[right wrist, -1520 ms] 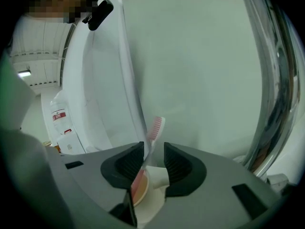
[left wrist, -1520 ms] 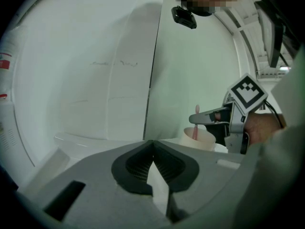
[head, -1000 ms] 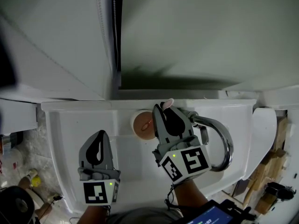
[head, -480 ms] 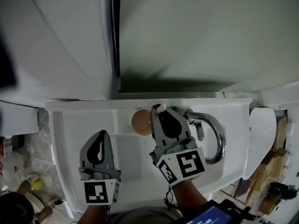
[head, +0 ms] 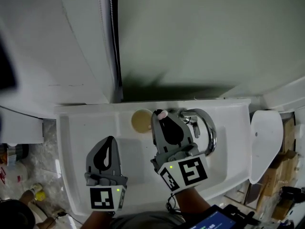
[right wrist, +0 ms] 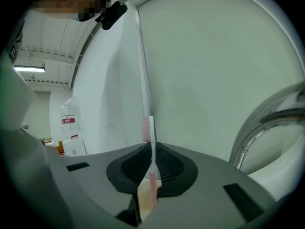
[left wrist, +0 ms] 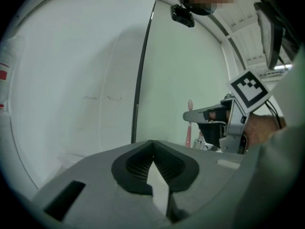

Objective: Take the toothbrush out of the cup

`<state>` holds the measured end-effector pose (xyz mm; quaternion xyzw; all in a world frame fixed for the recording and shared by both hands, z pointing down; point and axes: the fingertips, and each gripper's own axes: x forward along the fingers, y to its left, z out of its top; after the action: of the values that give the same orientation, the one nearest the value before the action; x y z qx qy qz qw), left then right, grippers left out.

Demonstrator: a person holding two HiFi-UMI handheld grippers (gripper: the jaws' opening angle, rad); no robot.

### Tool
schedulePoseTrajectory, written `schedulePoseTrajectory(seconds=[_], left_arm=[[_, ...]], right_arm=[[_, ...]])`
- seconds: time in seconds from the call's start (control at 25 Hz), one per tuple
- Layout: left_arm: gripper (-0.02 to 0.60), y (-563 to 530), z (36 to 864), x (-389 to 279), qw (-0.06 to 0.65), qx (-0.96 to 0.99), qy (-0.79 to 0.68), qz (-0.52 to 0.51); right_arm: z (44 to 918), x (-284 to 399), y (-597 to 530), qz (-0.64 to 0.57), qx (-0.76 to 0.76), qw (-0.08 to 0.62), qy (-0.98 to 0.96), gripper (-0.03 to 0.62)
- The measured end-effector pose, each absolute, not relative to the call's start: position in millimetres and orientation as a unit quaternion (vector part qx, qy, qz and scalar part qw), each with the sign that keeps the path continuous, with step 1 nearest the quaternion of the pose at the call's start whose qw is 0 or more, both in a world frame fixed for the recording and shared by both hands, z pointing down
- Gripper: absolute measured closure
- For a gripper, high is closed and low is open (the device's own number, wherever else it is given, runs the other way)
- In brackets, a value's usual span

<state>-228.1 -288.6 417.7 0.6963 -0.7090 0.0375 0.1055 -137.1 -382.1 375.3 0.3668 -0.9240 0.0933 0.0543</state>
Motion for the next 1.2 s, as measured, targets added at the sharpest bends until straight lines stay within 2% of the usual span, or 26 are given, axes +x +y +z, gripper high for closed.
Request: schedulePoseTrajectory(seconds=[0.56, 1.2], left_arm=[[0.571, -245, 339, -170, 0.029, 0.718, -0.695, 0.012], [0.571, -188, 285, -133, 0.003, 0.709, -0.705, -0.009]], right_arm=[[306, -97, -302, 0.053, 0.351, -0.011, -0.935, 0.559], [265, -64, -233, 0.006, 0.331, -0.035, -0.943, 0.559]])
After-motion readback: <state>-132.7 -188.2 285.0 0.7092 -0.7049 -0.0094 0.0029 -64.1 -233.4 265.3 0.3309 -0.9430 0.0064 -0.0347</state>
